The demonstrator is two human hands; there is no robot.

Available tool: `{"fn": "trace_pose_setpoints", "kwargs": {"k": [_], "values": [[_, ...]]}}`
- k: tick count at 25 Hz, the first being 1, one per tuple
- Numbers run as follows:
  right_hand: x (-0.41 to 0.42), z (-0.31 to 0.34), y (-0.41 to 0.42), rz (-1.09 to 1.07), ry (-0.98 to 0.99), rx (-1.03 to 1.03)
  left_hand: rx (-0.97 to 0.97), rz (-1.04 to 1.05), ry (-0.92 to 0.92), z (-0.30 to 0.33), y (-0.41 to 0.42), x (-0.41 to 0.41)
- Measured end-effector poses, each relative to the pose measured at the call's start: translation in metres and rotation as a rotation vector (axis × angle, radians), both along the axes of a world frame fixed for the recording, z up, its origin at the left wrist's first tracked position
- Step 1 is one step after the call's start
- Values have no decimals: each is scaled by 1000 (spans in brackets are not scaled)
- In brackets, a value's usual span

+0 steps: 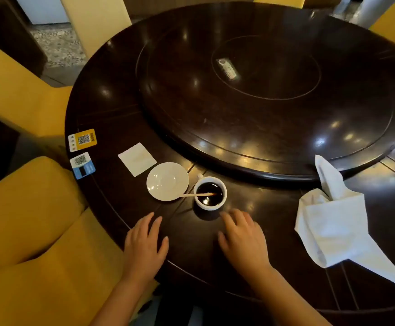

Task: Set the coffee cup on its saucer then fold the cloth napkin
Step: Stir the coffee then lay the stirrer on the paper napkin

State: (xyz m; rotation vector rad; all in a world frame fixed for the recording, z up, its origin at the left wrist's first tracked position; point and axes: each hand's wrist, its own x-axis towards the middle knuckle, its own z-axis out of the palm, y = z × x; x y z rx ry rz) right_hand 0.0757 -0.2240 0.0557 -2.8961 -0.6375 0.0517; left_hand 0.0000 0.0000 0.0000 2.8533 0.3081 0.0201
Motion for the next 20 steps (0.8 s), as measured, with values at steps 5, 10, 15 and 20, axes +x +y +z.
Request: {"fn": "trace_pose_setpoints", "kwargs": {"k": [5,10,15,20], "values": [[37,-9,33,45,-140,42,58,41,100,-33,-4,15],[57,-34,54,112,-80,27,73,53,145,-58,-2,17],[70,-45,67,169,-120,15,79,53,160,-57,3,23],[73,-44,70,202,-131,86,135,27,165,-60,26,38]]}}
